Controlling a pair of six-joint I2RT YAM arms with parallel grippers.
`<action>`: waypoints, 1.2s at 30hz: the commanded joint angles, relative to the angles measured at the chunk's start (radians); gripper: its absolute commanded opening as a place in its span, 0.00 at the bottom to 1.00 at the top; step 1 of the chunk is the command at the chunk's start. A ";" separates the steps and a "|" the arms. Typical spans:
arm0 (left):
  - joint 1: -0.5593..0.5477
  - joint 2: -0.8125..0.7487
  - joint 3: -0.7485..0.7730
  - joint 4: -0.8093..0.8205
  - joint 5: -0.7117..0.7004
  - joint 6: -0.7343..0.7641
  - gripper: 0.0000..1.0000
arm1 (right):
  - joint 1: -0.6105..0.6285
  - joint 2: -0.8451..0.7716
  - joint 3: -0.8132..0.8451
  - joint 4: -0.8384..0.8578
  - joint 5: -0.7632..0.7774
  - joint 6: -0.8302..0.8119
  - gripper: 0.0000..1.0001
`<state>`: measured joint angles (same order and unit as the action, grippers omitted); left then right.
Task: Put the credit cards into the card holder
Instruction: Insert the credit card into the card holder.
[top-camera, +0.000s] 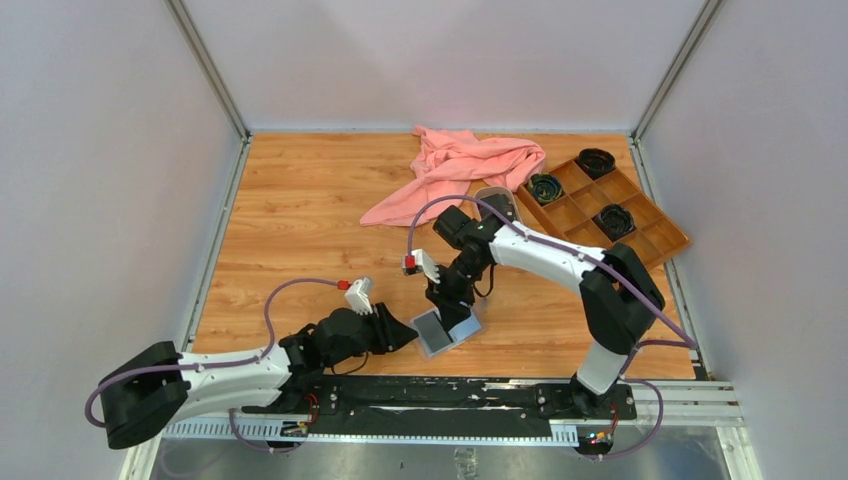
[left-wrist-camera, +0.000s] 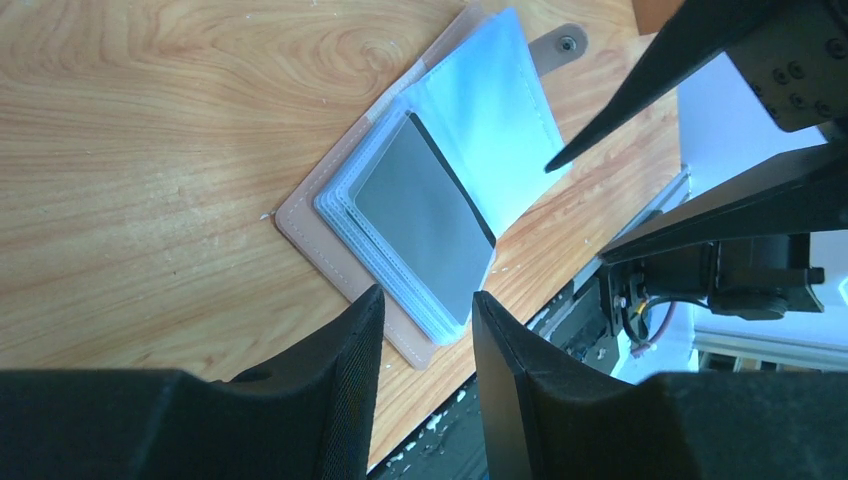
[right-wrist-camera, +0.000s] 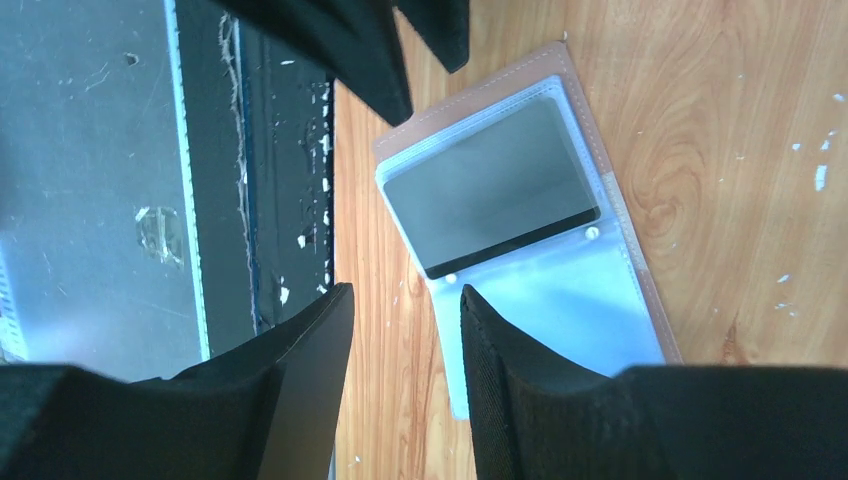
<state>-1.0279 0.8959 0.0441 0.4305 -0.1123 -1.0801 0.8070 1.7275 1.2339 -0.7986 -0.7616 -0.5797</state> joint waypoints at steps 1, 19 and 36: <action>0.005 -0.060 -0.035 -0.016 -0.012 0.022 0.43 | -0.032 -0.080 0.001 -0.098 -0.055 -0.153 0.47; 0.009 -0.215 -0.167 -0.018 -0.067 -0.009 0.85 | -0.086 -0.005 -0.052 -0.061 0.053 -0.160 0.34; 0.009 -0.166 -0.165 -0.022 -0.073 -0.046 1.00 | -0.085 0.023 -0.045 -0.057 0.051 -0.140 0.28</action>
<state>-1.0233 0.7265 0.0128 0.4118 -0.1631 -1.1183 0.7292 1.7351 1.1851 -0.8406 -0.7147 -0.7254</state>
